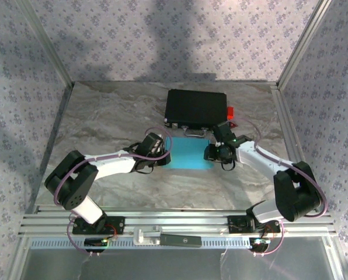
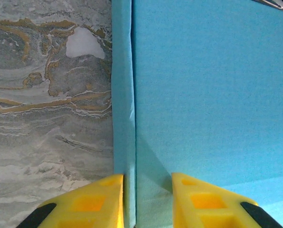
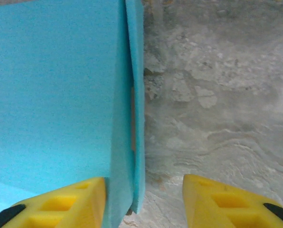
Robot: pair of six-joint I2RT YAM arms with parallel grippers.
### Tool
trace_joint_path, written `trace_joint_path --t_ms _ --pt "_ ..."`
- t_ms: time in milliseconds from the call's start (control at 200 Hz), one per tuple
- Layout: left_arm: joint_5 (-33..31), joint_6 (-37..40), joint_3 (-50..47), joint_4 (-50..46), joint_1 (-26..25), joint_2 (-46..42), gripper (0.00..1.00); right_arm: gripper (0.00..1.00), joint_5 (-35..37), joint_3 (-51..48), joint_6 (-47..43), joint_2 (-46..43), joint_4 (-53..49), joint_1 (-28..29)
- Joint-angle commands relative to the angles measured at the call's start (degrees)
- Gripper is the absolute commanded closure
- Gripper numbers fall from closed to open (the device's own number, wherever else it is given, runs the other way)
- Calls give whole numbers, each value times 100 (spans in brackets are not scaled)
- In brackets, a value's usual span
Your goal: Fold the paper box
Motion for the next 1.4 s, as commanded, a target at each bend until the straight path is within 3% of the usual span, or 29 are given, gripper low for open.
trace_joint_path --t_ms 0,325,590,840,959,1274,1394 --pt "-76 -18 -47 -333 -67 65 73 58 -491 -181 -163 235 332 -170" --pt "-81 -26 -59 -316 -78 94 74 71 -436 -641 4 824 706 -246" --pt "-71 -22 -15 -333 -87 108 74 87 -475 -654 38 613 770 -239" --pt "55 -88 -84 -70 -83 170 75 92 -428 -494 165 856 681 -66" --pt "167 -163 -160 109 -84 213 78 95 -461 -572 301 943 816 42" --pt "298 -214 -156 128 -84 247 100 100 -401 -335 225 1026 575 114" --pt "239 -194 -222 14 -80 97 100 99 -410 -197 84 885 400 81"
